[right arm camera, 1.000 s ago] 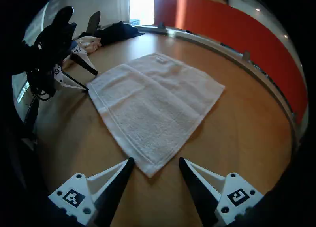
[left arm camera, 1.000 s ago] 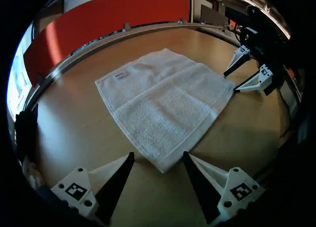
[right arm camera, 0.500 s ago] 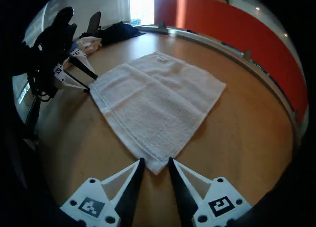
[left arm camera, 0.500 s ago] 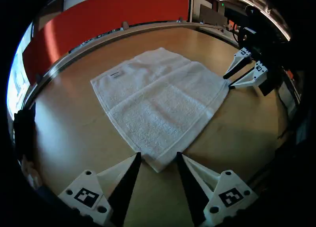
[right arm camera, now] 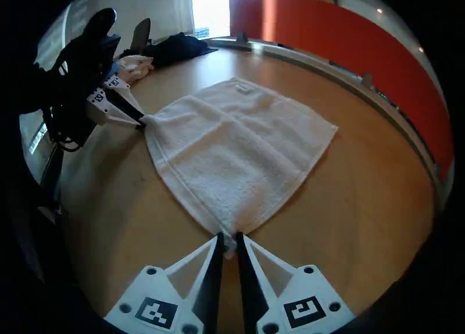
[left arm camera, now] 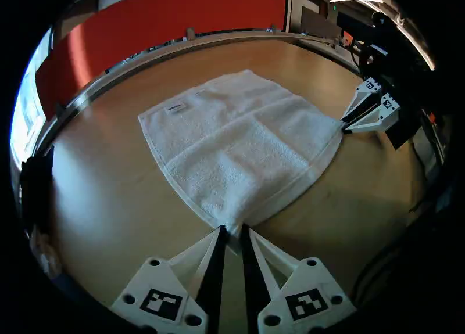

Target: Fold towel

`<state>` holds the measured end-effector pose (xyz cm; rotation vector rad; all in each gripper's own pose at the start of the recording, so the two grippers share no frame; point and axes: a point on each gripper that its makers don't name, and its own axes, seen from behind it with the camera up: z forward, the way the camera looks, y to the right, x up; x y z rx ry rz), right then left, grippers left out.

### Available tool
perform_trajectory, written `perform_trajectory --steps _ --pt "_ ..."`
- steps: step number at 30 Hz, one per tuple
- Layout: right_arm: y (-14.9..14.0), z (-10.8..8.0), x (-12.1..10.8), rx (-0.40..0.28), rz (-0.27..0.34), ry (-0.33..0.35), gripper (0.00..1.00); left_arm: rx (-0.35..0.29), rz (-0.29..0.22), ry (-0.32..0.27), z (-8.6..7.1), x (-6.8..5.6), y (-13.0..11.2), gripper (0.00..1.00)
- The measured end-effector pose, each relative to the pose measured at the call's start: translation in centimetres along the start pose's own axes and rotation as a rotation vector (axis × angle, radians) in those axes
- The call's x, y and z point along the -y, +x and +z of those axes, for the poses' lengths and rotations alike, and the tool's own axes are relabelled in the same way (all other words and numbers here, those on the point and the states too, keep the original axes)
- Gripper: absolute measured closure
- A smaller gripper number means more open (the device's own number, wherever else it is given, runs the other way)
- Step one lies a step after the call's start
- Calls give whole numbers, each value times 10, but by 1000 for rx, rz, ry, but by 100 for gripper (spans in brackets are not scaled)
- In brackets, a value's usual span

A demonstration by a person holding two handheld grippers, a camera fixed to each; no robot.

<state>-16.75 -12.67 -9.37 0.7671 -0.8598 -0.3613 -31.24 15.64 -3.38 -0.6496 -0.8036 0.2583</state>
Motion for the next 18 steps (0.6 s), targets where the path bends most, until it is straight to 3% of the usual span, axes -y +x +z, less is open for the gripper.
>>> perform_trajectory --steps 9,18 --pt "11 -15 -8 -35 26 -32 84 -10 -28 -10 -6 -7 10 83" --pt "30 -46 -12 -78 30 -59 84 -51 -46 -19 -34 -15 38 83"
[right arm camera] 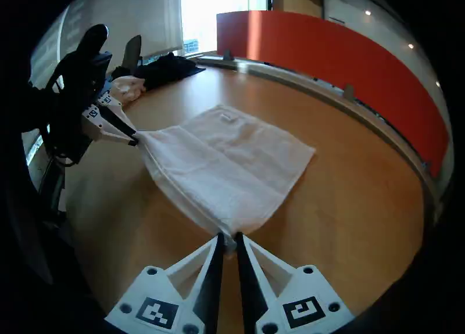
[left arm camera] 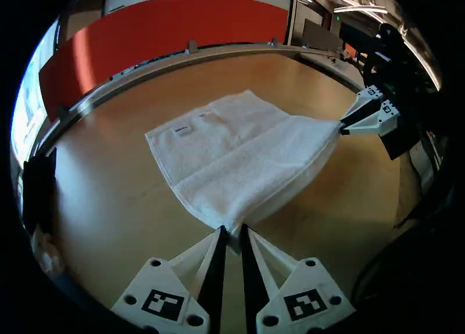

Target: Fold towel

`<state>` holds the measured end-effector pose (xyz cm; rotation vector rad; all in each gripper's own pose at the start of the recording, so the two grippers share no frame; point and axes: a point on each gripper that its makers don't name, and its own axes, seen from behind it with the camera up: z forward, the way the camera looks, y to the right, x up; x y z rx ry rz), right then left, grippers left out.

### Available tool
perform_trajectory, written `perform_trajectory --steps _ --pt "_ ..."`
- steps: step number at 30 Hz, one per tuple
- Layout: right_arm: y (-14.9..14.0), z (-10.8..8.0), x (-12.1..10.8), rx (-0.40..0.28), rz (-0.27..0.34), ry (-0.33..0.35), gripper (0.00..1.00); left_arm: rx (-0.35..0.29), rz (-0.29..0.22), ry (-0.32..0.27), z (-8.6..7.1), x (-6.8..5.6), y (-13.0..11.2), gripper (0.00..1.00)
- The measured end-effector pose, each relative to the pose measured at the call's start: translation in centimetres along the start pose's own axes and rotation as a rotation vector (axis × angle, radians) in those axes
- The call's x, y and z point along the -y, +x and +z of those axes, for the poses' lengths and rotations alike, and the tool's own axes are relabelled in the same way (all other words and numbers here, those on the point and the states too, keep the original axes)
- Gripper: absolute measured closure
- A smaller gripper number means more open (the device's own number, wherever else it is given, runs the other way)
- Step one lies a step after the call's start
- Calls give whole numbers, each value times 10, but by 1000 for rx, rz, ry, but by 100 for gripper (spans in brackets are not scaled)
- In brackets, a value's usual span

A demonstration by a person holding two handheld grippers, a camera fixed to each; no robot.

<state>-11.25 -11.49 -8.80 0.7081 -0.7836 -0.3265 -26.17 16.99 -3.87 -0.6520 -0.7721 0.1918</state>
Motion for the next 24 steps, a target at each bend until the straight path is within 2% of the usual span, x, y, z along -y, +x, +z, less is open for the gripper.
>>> perform_trajectory --steps 12,24 --pt "35 -44 2 -68 2 -26 84 -38 -17 -2 -42 -13 29 83" --pt "46 -77 10 -80 -18 -25 84 -48 -43 -29 -74 -30 38 83"
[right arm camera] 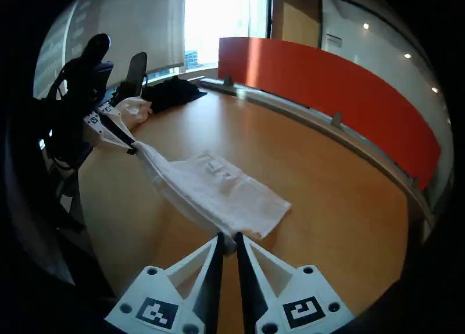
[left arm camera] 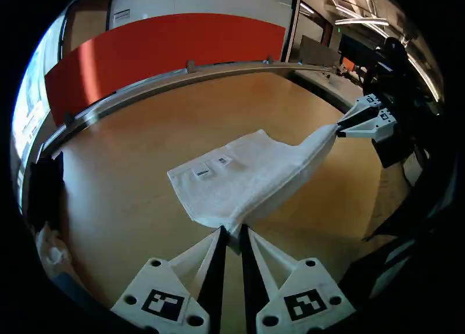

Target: Fold towel

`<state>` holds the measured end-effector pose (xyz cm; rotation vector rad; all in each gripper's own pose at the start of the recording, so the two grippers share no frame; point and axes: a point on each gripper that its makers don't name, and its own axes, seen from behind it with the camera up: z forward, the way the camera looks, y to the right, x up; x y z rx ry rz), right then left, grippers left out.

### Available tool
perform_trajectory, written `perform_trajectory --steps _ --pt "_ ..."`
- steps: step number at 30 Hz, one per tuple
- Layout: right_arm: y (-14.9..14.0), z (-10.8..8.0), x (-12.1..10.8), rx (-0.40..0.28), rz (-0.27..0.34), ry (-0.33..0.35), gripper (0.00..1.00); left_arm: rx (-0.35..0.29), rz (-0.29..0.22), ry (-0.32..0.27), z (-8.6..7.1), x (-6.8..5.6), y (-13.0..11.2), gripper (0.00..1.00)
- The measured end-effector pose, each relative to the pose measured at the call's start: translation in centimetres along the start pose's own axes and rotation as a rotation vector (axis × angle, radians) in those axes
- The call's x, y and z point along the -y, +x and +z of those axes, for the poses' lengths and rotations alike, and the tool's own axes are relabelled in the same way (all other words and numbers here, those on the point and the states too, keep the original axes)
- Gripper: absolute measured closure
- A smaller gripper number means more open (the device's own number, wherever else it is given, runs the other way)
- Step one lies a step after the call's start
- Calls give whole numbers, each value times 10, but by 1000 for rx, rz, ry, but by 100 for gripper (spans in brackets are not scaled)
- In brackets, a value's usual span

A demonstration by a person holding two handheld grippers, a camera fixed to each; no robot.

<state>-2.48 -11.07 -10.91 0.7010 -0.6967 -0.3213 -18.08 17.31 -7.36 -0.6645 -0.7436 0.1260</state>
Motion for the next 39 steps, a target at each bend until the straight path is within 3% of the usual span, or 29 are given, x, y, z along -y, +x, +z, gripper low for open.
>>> perform_trajectory --steps 6,13,32,39 --pt "-1 -3 1 1 11 1 85 14 1 -1 -2 -3 -4 83" --pt "-4 5 -9 29 -10 -9 84 27 -16 -2 7 0 0 83" --pt "14 67 -62 54 -8 -33 84 120 -12 46 69 54 25 83" --pt "4 80 -68 81 10 -32 84 145 -13 37 86 62 24 83"
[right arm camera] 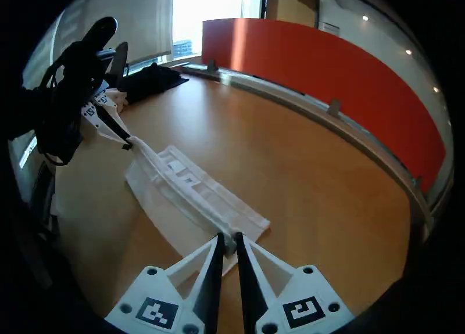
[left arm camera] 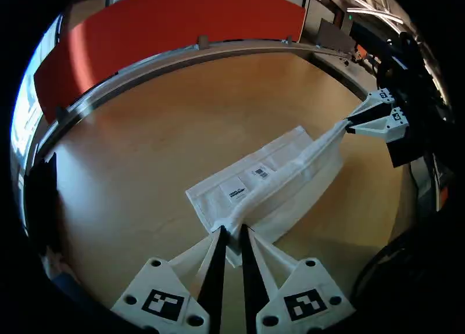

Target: Fold towel

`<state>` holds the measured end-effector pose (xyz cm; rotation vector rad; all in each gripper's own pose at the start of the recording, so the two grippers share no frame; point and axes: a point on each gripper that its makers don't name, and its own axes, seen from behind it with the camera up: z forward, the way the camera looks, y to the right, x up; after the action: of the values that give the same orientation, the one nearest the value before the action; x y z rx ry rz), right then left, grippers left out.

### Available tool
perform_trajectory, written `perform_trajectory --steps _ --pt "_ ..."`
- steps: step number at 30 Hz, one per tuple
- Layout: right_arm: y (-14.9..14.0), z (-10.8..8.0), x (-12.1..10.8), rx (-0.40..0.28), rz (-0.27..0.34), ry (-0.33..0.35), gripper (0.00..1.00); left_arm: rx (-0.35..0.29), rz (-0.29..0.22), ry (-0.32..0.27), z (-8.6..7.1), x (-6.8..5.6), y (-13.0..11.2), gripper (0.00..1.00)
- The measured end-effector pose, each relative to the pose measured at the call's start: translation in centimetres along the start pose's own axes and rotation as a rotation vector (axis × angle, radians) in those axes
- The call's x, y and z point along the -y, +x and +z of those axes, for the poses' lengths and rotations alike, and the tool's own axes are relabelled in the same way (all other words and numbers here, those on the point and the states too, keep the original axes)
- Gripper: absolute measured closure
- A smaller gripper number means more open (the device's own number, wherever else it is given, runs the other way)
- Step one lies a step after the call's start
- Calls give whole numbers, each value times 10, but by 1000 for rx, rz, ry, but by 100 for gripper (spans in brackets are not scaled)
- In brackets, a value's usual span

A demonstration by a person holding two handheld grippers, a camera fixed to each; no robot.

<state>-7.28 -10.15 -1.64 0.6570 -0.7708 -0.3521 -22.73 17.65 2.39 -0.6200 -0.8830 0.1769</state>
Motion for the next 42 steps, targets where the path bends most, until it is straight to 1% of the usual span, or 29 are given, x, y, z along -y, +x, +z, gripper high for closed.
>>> perform_trajectory --steps 6,12,17,19,21,24,26,30,34,36,38,39,42 --pt "-9 11 -4 20 20 1 85 19 8 0 13 0 -6 83" --pt "-23 28 -9 45 44 -4 84 37 -12 12 32 4 -14 82" --pt "-30 41 -13 59 73 -18 83 51 -34 26 49 10 -17 79" --pt "-32 44 -16 61 83 -28 81 50 -39 33 53 13 -16 76" --pt "-32 47 -20 62 91 -40 77 47 -42 41 57 16 -15 73" --pt "-33 51 -24 64 99 -49 70 41 -38 59 61 22 -12 65" --pt "-33 53 -28 68 101 -58 67 38 -27 77 64 26 -9 62" --pt "-33 57 -35 70 105 -79 61 32 -2 105 66 34 -3 62" --pt "-31 58 -41 69 109 -98 55 26 14 127 65 39 3 62" --pt "-29 58 -44 67 111 -108 51 19 17 139 63 42 7 50" --pt "-27 57 -45 62 114 -113 43 9 18 151 60 45 10 33" --pt "-26 56 -45 59 116 -114 38 5 19 156 59 46 11 26" --pt "-23 54 -45 52 128 -113 31 -2 13 161 55 48 13 7"
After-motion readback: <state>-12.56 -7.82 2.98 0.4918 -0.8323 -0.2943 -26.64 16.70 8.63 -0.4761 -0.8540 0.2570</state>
